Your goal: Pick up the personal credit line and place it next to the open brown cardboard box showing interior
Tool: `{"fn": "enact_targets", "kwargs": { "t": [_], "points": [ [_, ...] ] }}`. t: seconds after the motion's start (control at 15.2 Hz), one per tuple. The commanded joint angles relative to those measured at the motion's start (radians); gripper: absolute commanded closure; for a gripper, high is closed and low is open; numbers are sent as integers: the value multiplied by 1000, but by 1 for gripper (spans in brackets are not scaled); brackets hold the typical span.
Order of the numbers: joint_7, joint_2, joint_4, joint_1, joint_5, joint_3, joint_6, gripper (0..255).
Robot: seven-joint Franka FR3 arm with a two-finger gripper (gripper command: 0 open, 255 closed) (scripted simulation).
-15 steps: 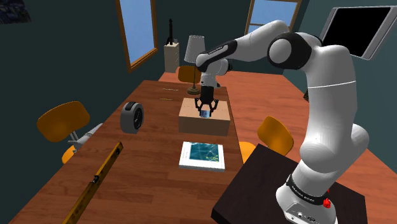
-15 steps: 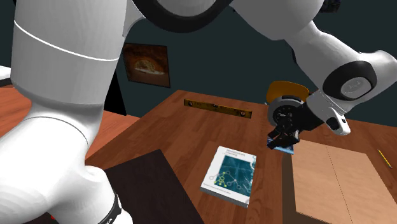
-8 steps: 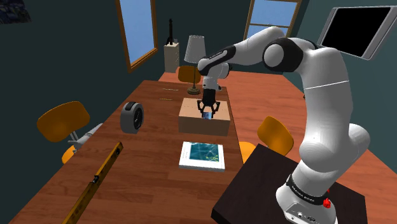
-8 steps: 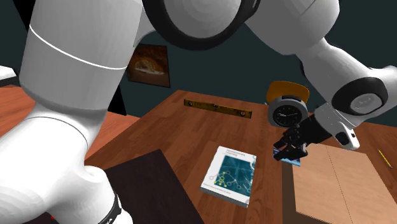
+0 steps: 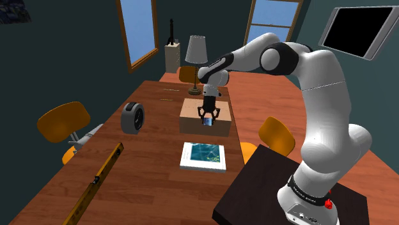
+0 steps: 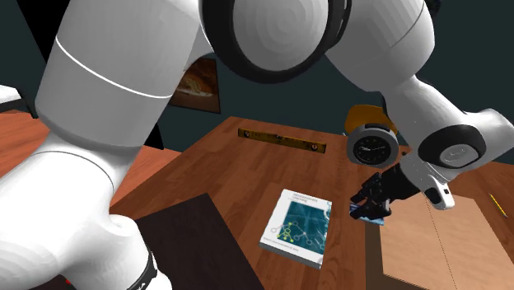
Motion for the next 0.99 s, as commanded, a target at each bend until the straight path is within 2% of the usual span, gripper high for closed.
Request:
{"fn": "enact_targets", "kwargs": {
  "t": [0.0, 0.92],
  "points": [
    [-6, 17, 0, 0, 0, -1, 16, 255],
    [-35, 151, 22, 6, 1, -3, 124, 255]
  ]
}}
